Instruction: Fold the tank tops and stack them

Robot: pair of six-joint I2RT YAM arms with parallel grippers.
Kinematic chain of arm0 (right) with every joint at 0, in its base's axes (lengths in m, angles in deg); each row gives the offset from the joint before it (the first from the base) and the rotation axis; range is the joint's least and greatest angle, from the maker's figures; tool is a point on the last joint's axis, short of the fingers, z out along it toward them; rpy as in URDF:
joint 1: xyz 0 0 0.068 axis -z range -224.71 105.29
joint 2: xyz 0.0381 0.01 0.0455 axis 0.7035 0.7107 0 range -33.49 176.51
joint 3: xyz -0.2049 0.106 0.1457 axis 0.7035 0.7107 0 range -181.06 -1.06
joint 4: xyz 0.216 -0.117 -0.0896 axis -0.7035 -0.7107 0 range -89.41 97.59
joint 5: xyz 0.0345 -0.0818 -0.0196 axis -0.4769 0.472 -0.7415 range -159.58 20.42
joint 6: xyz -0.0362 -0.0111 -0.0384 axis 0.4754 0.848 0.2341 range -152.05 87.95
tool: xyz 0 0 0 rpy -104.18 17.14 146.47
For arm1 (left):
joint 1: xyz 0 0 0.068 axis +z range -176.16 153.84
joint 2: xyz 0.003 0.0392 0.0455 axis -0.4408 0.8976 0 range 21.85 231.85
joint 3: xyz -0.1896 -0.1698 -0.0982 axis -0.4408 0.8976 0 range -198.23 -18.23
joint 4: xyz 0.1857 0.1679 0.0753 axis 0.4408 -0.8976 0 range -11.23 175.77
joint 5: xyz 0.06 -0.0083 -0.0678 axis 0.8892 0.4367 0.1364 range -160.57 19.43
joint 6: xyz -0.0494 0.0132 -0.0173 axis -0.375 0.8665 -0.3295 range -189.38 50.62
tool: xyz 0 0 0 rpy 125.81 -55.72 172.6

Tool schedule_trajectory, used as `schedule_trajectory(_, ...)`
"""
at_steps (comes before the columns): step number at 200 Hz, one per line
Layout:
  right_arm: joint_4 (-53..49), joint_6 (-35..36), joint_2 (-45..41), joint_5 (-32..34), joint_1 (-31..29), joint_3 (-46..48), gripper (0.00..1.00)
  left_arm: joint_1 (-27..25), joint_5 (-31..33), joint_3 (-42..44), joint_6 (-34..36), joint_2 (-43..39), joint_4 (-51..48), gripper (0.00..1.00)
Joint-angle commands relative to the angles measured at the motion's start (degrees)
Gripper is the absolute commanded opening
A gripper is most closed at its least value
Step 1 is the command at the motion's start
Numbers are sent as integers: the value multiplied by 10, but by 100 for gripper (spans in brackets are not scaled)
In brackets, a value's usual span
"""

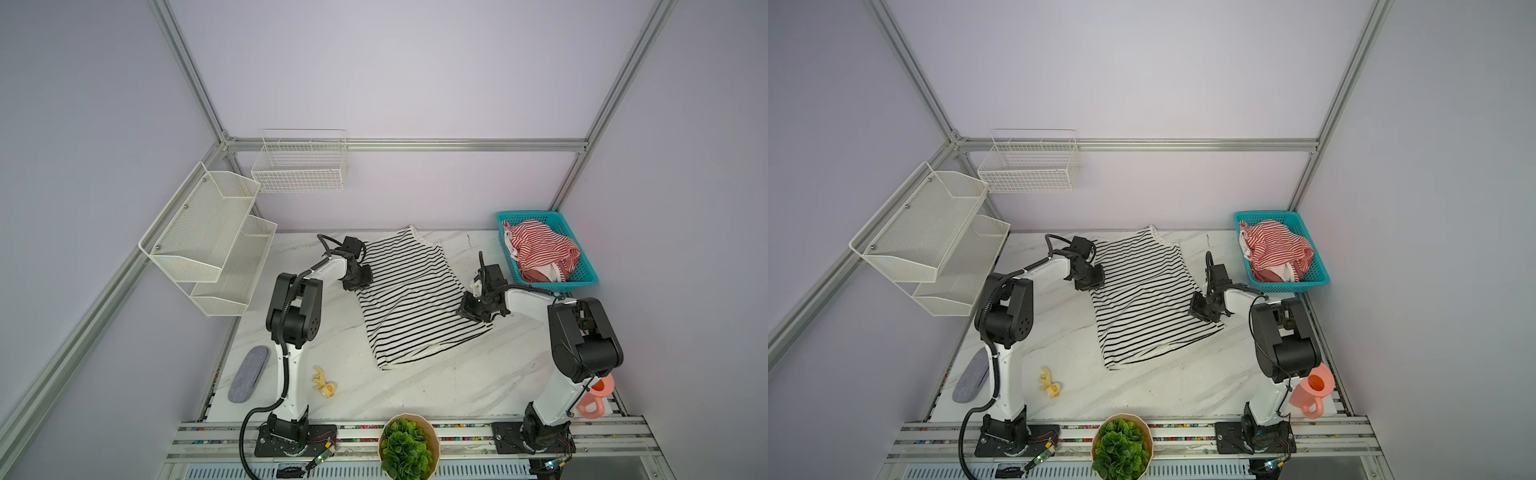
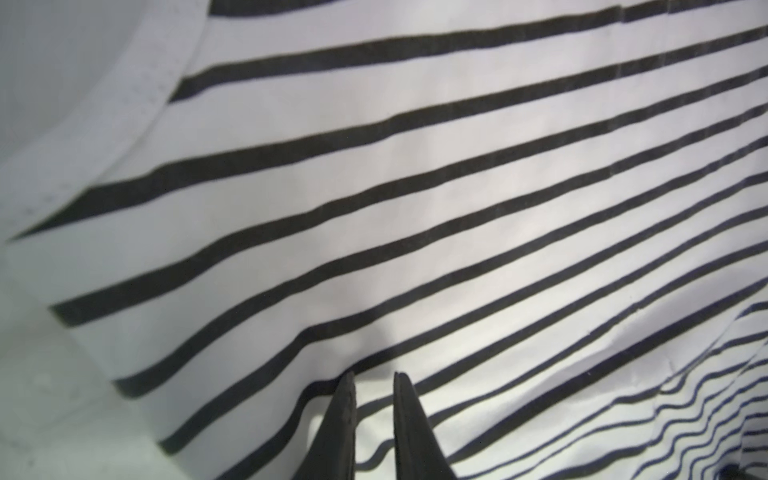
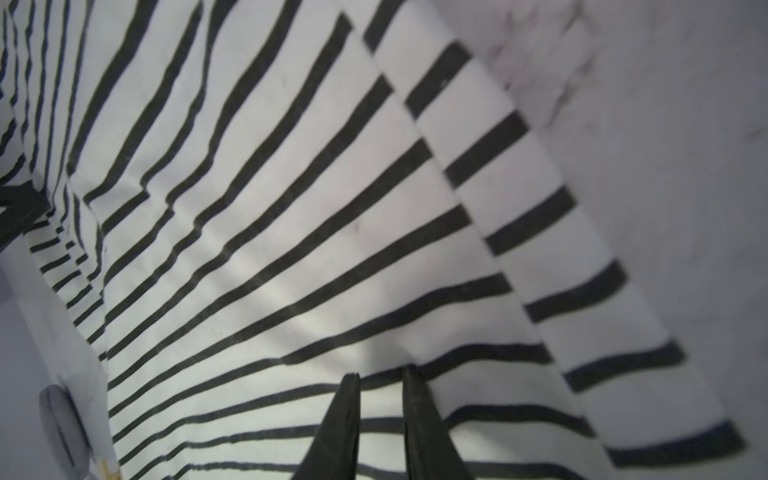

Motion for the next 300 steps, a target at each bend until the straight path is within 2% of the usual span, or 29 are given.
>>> schedule_trajectory(1,-71,40,49,68,13,-45,23,5,14,90,-47,-25,-12,16)
schedule_trajectory(36,-106,77,152,75,23,-171,22,4,-25,235,-123,-108,51,16)
schedule_trajectory(50,-131,111,205,67,23,-241,19,0,-37,295,-154,-143,78,16)
schedule_trajectory(69,-153,116,268,48,22,-331,14,-12,-40,354,-180,-186,93,17)
schedule_trajectory(109,-223,135,366,53,19,-518,14,-44,-43,416,-223,-267,90,17)
schedule_trajectory(138,-259,145,389,59,18,-603,14,-57,-51,390,-240,-326,75,18)
schedule_trajectory(164,-238,148,350,43,16,-586,15,-58,-21,300,-219,-346,34,22)
schedule_trajectory(190,-199,151,276,37,3,-525,19,-56,17,181,-171,-322,3,25)
schedule_trajectory(225,-135,131,167,29,-35,-408,21,-32,55,39,-113,-221,-5,25)
schedule_trajectory(263,-64,70,83,25,-71,-256,16,2,39,-112,-76,-67,-61,20)
schedule_trajectory(300,-12,28,42,14,-74,-145,11,17,36,-156,-59,13,-82,17)
